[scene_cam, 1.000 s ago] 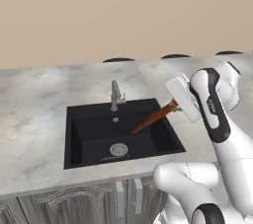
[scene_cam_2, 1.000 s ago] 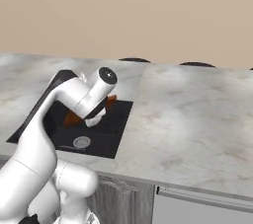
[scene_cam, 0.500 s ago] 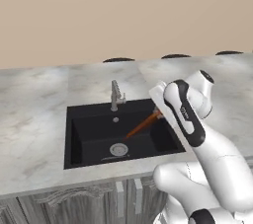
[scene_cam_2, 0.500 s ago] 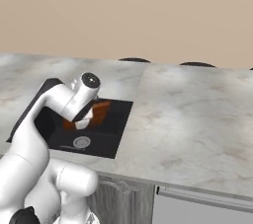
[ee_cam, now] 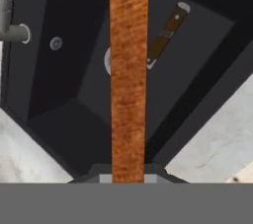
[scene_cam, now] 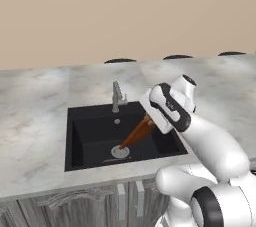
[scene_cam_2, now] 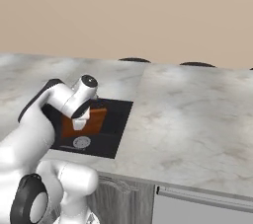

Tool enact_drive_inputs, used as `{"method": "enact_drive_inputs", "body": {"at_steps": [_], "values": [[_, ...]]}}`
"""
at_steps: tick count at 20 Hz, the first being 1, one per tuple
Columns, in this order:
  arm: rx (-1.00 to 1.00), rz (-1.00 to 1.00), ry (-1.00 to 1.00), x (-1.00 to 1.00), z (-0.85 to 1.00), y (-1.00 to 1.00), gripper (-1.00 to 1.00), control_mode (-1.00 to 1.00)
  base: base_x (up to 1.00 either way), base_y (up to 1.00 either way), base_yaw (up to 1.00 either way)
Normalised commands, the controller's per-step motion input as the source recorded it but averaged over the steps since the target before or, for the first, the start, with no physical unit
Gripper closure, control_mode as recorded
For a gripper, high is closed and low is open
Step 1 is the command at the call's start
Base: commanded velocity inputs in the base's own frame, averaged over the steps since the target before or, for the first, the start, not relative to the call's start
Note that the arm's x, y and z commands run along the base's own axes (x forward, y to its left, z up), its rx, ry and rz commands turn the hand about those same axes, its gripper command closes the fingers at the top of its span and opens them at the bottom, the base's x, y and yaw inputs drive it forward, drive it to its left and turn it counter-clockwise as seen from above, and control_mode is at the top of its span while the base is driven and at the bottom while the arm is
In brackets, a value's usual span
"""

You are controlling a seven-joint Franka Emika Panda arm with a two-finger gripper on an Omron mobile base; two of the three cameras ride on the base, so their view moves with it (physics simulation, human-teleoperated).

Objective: Move the cutting board and knife to the sink. Then move spray from the cabinet to the counter.

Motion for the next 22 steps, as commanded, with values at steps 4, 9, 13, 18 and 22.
{"method": "enact_drive_inputs", "body": {"at_steps": [4,9,13,18,22], "values": [[0.12,0.0,0.01,0.12,-0.42,0.02,1.0,-1.0,0.0,0.0,0.0],[0.14,0.0,0.01,0.09,-0.51,0.0,1.0,-1.0,0.0,0.0,0.0],[0.07,0.0,0.0,0.1,-0.59,0.0,1.0,-1.0,0.0,0.0,0.0],[0.07,0.0,0.02,0.1,-0.64,0.0,1.0,-1.0,0.0,0.0,0.0],[0.05,0.0,0.04,0.14,-0.68,0.0,1.0,-1.0,0.0,0.0,0.0]]}}
